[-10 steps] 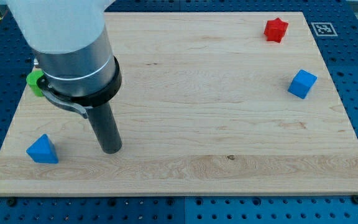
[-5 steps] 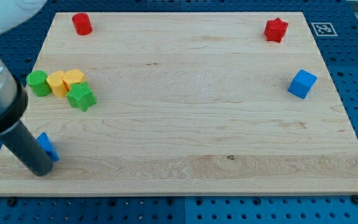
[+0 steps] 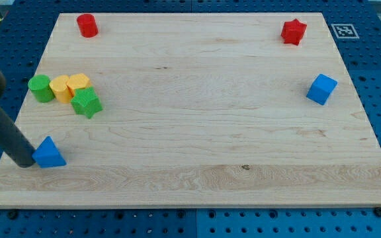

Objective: Move the blue triangle towards the center right

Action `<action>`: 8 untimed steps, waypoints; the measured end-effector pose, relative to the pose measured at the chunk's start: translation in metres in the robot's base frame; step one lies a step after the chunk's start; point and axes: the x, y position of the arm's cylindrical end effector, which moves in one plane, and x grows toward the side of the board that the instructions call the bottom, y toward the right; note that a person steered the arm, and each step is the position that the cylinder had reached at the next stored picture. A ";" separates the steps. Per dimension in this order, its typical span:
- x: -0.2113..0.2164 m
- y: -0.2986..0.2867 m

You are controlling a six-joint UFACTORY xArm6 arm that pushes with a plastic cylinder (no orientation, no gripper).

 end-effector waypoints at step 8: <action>-0.058 0.346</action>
